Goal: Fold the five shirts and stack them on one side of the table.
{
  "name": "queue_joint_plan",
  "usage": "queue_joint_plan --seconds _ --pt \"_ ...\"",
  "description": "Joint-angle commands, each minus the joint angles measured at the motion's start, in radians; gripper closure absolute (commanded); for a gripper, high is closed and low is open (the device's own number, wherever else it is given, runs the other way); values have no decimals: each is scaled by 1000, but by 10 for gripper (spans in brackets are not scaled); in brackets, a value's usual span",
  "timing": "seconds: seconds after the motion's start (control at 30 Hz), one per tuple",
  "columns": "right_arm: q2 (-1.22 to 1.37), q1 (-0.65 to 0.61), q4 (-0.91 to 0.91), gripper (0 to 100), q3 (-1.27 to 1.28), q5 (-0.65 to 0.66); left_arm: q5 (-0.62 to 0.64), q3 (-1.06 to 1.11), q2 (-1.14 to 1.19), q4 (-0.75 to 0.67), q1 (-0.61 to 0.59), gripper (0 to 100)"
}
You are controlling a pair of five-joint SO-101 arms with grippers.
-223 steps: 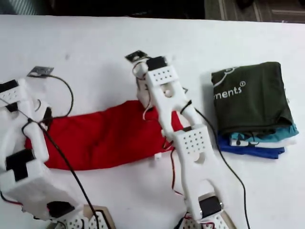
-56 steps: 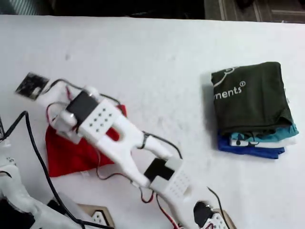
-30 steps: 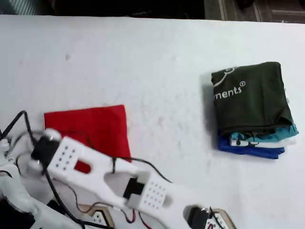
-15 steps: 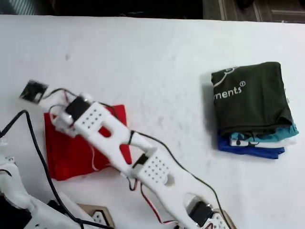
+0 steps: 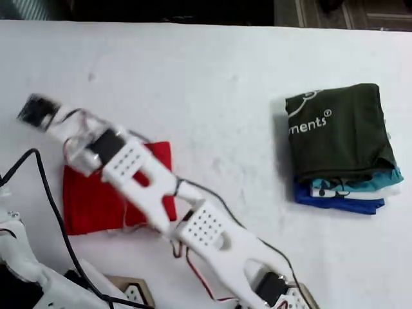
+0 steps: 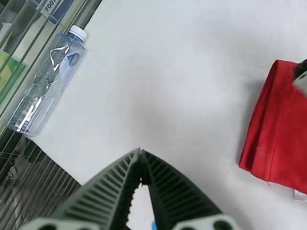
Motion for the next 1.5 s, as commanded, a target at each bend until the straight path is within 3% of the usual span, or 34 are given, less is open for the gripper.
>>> queue_joint_plan --seconds 0.0,0.13,0.3,0.5,0.77,0.9,1.1,1.33,1.47 --pt "-24 -56 -36 974 3 26 8 -5 -8 -5 -1 976" --pt "82 -77 -239 978 72 144 8 -5 -8 -5 -1 976" --pt "137 -79 -358 978 -14 123 6 -5 -8 -5 -4 976" --pt "102 -68 -93 978 -245 112 6 -5 -8 -5 -4 976" --pt "-97 -10 404 978 -213 110 0 -5 -10 -3 -5 976" --pt "-97 24 395 979 -138 68 6 -5 -10 -3 -5 976" --pt "-31 -47 366 975 91 68 6 -5 -10 -5 -4 976" --pt "18 -116 174 977 26 68 6 -5 -10 -3 -5 976" --pt "8 -114 214 975 -60 69 6 -5 -10 -5 -5 976"
